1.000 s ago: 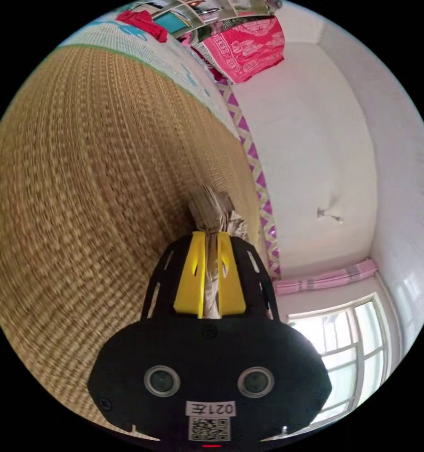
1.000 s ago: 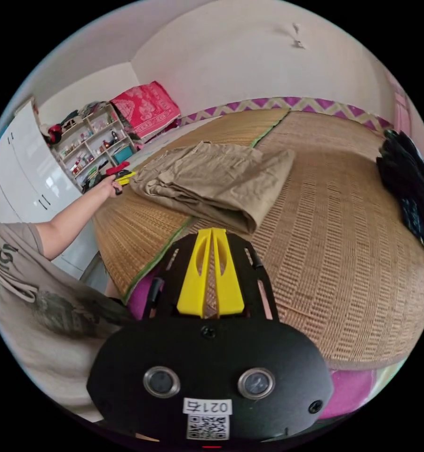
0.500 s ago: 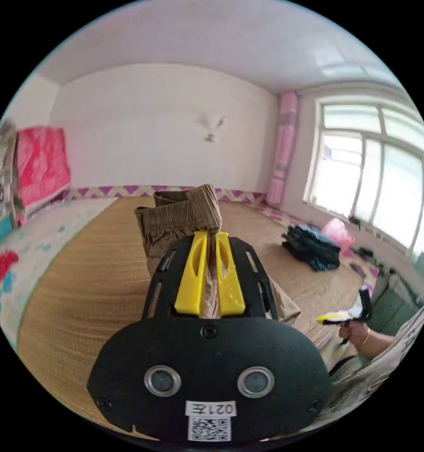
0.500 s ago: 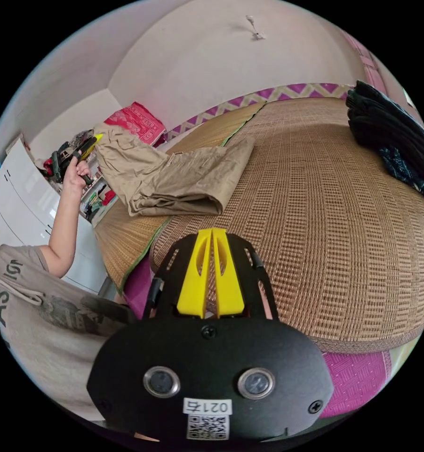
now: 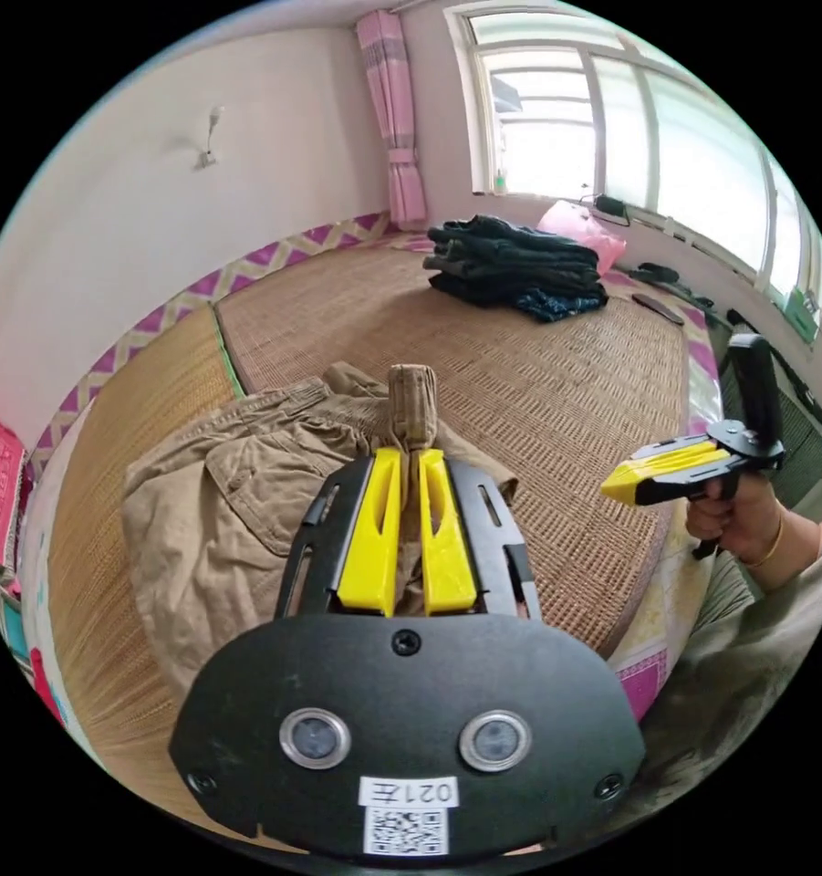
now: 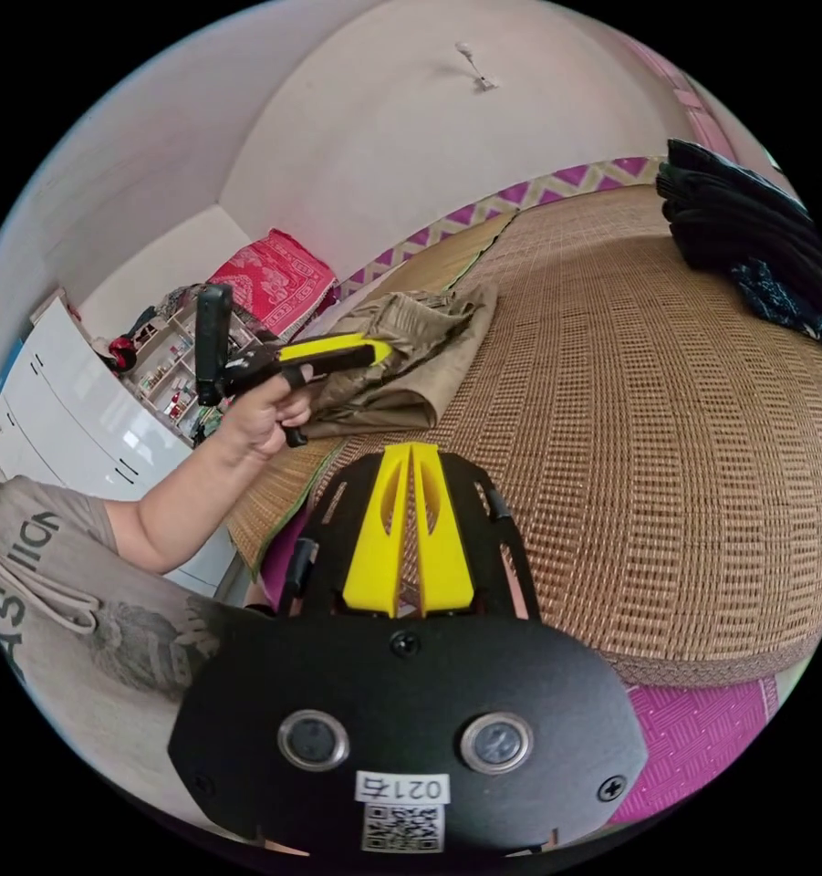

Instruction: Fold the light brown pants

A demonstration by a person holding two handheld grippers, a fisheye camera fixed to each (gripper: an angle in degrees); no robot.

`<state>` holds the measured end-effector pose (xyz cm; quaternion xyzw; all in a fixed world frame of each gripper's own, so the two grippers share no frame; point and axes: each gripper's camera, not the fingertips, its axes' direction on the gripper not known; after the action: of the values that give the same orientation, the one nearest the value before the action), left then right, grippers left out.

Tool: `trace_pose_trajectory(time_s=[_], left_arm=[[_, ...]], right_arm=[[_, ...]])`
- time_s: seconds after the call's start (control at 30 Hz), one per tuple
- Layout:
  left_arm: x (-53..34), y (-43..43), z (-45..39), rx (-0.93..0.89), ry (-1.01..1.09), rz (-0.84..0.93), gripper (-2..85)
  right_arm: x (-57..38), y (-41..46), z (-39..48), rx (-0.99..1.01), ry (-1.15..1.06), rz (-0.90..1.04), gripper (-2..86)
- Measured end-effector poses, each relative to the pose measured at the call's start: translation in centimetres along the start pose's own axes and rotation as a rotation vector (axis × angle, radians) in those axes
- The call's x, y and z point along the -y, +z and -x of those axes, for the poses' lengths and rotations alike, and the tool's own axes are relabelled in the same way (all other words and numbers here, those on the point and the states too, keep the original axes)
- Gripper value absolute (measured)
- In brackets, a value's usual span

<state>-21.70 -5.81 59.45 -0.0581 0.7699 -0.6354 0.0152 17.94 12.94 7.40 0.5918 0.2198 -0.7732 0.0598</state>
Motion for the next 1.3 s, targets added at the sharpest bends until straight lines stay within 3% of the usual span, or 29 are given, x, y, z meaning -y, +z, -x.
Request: trace_pose_trajectory(time_s=[0.07, 0.33, 0.5, 0.6, 0.67, 0.77, 0.9, 1.03, 1.13, 1.3], left_arm=[[-0.9, 4.7, 1.2, -0.126, 0.004, 0.208, 5.1], [-5.9, -4.6, 12.6, -0.486, -0.172, -0.108, 7.8], [-13.2, -10.1, 24.8, -0.163, -0.465, -0.138, 8.2], [-18.2, -9.7, 32.0, -0.204, -0.614, -0.07, 10.9], [-21.6, -7.2, 36.3, -0.449, -0.734, -0.056, 14.6], [-23.3, -4.3, 38.6, -0.531, -0.785, 0.025, 17.4], [-23.0, -1.2, 39.3, -0.584, -0.764, 0.081, 15.4], [-24.4, 1.1, 41.3, -0.597, -0.836, 0.121, 7.2], [-27.2, 0.7, 42.8, -0.705, -0.922, 0.034, 4.0], [-29.6, -4.0, 45.3, -0.703, -0.961, -0.085, 2.6]], right_arm=[[0.6, -0.2, -1.2, 0.016, 0.017, 0.003, -0.6], [3.7, -0.6, -2.4, 0.02, -0.062, 0.006, -0.2], [9.8, -0.6, -3.2, -0.036, -0.085, -0.029, 5.2], [14.8, 1.6, -6.7, -0.041, 0.038, 0.044, 12.3], [17.9, 4.2, -11.1, 0.059, 0.188, 0.12, 14.0], [19.9, 7.6, -16.7, 0.236, 0.393, 0.221, 14.5], [21.7, 9.8, -19.1, 0.339, 0.469, 0.259, 13.1], [23.5, 12.9, -18.6, 0.331, 0.438, 0.362, 8.5], [24.4, 12.4, -17.9, 0.357, 0.395, 0.344, 4.9], [29.2, 11.5, -10.8, 0.216, 0.178, 0.375, 2.5]])
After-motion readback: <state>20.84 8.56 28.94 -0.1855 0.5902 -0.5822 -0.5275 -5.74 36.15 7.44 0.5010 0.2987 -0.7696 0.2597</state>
